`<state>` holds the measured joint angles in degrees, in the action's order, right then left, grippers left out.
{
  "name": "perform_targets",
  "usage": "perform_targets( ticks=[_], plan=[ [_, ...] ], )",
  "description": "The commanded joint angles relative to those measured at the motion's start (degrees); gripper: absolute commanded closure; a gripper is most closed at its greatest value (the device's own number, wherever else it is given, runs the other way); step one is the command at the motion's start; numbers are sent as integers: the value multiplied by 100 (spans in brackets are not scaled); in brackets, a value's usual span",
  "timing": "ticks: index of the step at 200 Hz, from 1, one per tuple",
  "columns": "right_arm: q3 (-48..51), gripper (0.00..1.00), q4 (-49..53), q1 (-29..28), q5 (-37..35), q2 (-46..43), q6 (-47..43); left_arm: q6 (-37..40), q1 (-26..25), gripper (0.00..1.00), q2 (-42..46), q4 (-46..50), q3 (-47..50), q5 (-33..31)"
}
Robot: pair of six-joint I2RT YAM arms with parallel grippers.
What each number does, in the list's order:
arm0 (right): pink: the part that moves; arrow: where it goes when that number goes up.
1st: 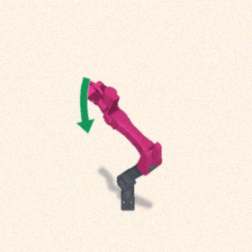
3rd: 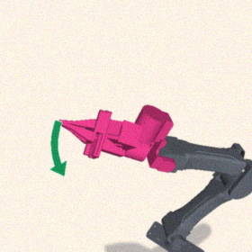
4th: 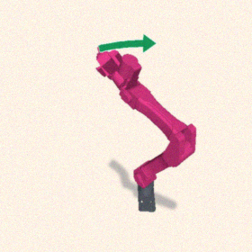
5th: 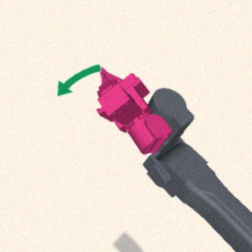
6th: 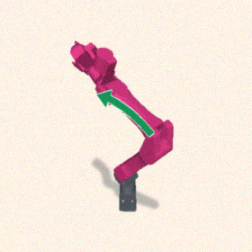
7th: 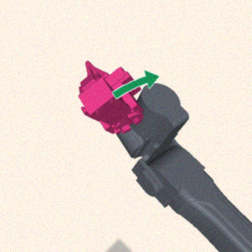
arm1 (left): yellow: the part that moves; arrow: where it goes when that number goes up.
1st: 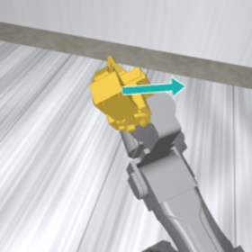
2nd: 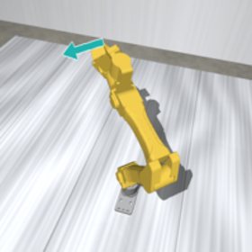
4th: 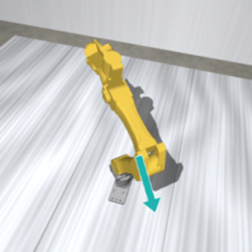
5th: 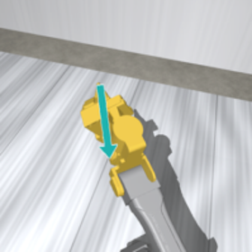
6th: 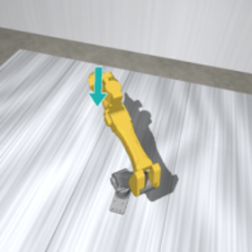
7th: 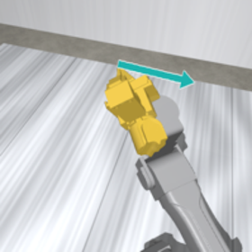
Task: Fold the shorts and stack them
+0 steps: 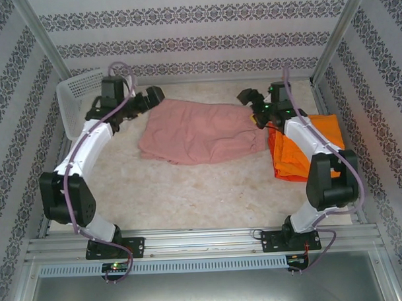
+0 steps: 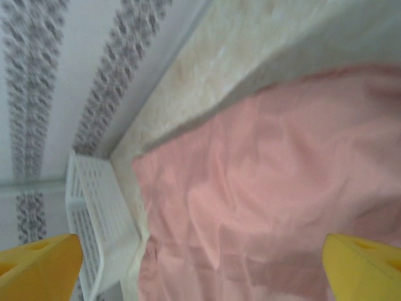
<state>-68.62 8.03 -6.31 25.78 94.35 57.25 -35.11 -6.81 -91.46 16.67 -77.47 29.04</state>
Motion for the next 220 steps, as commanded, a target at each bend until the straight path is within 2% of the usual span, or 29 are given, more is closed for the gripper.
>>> perform_targets(
  ticks=[1, 44, 112, 180, 220],
  plan=[
    [183, 2, -18, -149, 208, 175, 25, -402, -149, 0, -284, -763, 493, 244],
    [740, 2, -18, -165, 76, 198, -149, -577, -222, 0, -557, -1490, 1462, 97],
    [1420, 2, -10, 199, 199, 253, -445, -425, -90, 0, -762, -1712, 2473, -257],
    [2123, 2, -73, 231, 516, 22, -439, -322, 193, 1, -135, -1717, 3689, -560],
    [2254, 2, 114, 64, 895, -692, -461, -249, 206, 1, 770, -1291, 3827, -635]
  ],
)
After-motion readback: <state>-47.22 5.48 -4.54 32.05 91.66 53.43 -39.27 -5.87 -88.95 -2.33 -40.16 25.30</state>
